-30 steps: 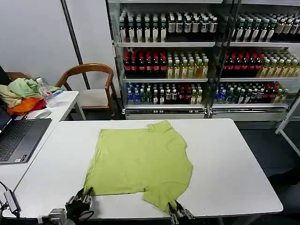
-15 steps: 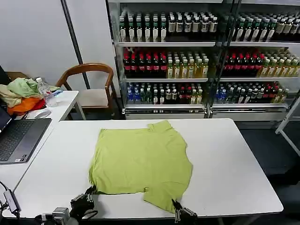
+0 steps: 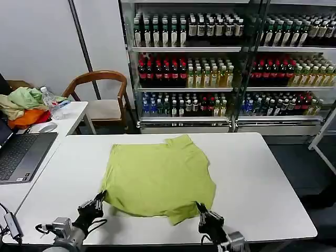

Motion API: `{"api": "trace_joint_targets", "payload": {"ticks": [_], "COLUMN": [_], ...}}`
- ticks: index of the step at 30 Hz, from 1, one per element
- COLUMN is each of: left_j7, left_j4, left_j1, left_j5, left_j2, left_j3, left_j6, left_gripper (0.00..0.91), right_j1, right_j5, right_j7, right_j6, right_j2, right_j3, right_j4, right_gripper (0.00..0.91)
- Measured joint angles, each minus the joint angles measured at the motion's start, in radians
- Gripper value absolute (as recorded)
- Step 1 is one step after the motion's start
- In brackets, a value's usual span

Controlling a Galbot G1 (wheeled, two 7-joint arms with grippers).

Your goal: Fold and organize the clothes.

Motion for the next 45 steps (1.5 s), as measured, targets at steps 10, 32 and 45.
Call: {"api": "trace_joint_targets", "payload": {"ticks": [10,32,45], "left_j7": [0.026,0.060,0.057], "left_j4": [0.078,0.268,0.369], "left_j1": [-0.106,-0.286,-0.377], "left_j5": [-0.060,-0.077,-0.075], "left_j2": [0.015,0.002,0.021], "left_j3": [0.029,0.106,0.149], "left_j6": [-0.031,-0.051,-0.037], "left_gripper": [0.050,0.050,0.050], "right_j1": [0.131,0.282,0.327], "right_j5": [0.034,0.029,0.026], "right_j7": [-0.007,-0.028,-0.045], "right_j6": [-0.039,-0.046,-0.052], "right_j2": [0.016,0.058,0.063], "right_j3": [0.006,0.005,-0.003], "right_j4": [-0.073,-0.270,-0.331], "right_gripper": [0.000,0.000,0.000]}}
